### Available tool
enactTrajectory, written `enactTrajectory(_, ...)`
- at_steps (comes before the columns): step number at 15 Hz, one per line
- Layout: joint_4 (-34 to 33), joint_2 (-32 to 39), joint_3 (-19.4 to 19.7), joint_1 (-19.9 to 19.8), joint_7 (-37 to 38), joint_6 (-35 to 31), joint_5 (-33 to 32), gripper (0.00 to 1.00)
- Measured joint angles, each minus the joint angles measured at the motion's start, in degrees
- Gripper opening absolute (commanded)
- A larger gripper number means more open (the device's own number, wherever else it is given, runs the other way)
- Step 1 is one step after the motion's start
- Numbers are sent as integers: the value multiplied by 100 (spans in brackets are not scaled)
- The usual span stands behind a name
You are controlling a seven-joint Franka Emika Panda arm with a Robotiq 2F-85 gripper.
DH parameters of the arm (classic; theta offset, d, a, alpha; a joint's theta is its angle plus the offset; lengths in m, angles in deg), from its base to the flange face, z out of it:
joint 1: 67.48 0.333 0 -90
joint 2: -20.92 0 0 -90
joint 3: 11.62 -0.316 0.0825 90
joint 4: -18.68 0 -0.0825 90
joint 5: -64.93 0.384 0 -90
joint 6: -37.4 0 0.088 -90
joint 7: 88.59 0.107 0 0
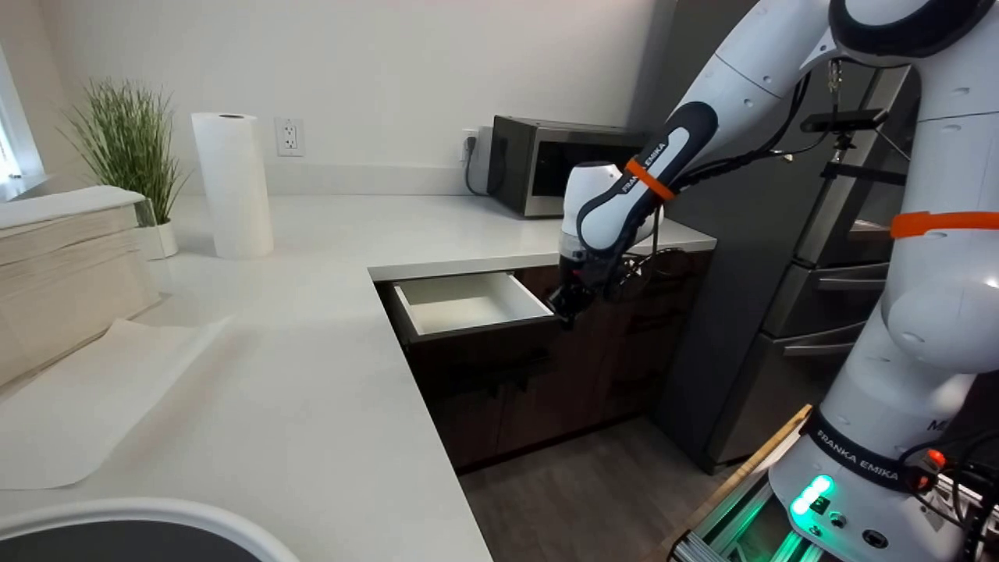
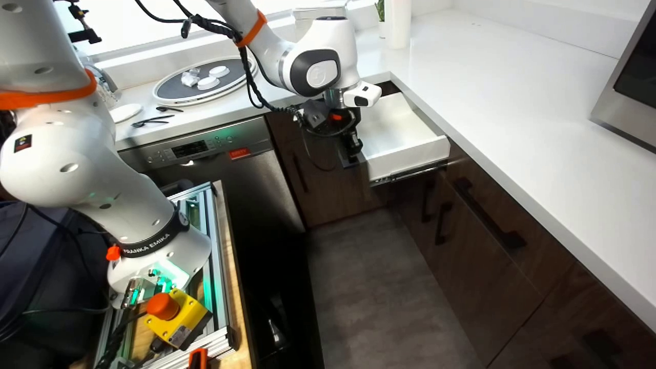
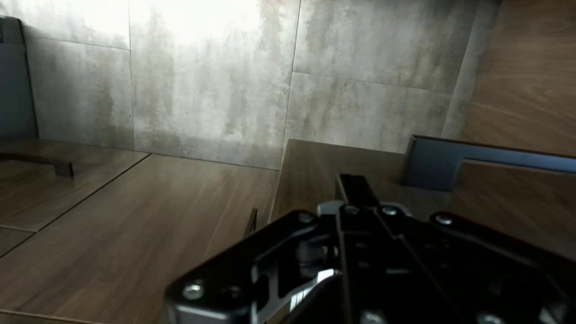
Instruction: Close the open drawer
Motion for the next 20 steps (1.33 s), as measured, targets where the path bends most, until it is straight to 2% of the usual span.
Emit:
enactTrajectory(12, -199, 130, 81, 4, -5, -70, -83, 0)
enactTrajectory(16, -226, 301, 278, 138, 154, -596, -527, 0)
enactTrajectory(20, -384, 699, 792, 529, 555, -1430, -1041, 0)
